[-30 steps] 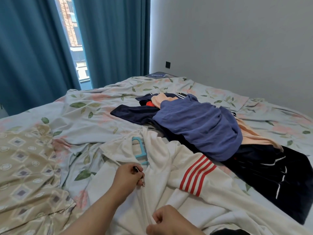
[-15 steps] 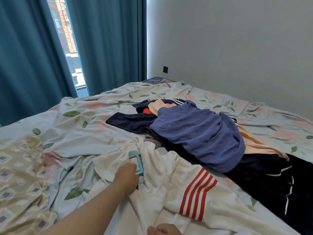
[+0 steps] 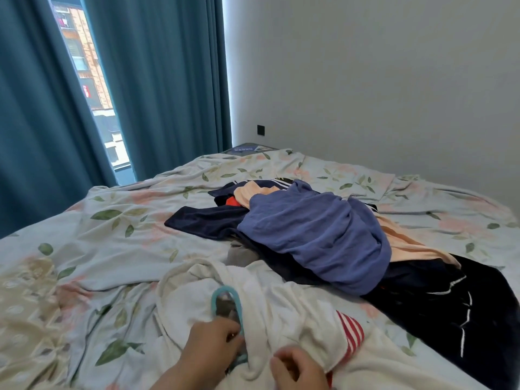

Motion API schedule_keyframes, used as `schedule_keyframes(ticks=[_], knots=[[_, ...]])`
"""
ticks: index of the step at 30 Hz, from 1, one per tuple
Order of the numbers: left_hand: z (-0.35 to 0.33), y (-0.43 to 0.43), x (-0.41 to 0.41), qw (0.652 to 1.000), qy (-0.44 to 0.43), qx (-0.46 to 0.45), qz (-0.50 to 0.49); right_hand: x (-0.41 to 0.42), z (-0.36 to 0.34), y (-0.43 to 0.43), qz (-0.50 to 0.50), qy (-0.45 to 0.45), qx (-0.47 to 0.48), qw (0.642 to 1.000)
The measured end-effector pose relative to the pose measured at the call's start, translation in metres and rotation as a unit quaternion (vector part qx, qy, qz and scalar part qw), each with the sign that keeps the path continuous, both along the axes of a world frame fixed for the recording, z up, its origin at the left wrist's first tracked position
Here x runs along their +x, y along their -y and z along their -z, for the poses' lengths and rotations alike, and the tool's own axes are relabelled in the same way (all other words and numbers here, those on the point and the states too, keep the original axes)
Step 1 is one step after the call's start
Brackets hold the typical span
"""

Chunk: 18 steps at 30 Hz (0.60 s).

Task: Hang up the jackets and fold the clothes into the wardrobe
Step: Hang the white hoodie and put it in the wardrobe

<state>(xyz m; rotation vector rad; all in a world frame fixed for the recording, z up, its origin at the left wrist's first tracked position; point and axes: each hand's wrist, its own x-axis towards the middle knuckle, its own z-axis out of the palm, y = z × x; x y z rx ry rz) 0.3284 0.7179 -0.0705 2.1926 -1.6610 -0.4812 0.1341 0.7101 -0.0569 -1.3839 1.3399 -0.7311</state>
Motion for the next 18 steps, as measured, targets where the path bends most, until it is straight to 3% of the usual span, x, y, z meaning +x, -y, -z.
schedule_keyframes(ticks=[2, 4, 6, 8, 14, 16, 18], knots=[[-0.014, -0.021, -0.017, 0.995, 0.054, -0.046, 0.067, -0.009, -0.011, 0.002, 0.078, -0.024, -0.142, 0.987], [-0.031, -0.042, -0.036, 0.974, 0.157, -0.079, 0.142, -0.017, -0.036, 0.007, 0.023, -0.071, -0.241, 0.968], [-0.056, -0.059, -0.054, 0.953, 0.214, -0.115, 0.18, -0.022, -0.056, 0.011, -0.103, -0.143, -0.206, 0.963], [-0.076, -0.068, -0.063, 0.938, 0.226, -0.164, 0.203, -0.027, -0.073, 0.008, -0.194, -0.134, -0.132, 0.963], [-0.126, -0.084, -0.077, 0.887, 0.267, -0.277, 0.253, -0.067, -0.114, -0.002, -0.218, -0.122, -0.053, 0.967], [-0.138, -0.089, -0.092, 0.876, 0.281, -0.283, 0.271, -0.075, -0.13, -0.006, -0.227, -0.211, -0.004, 0.951], [-0.146, -0.093, -0.106, 0.87, 0.283, -0.289, 0.282, -0.08, -0.142, -0.012, -0.271, -0.311, 0.006, 0.911]])
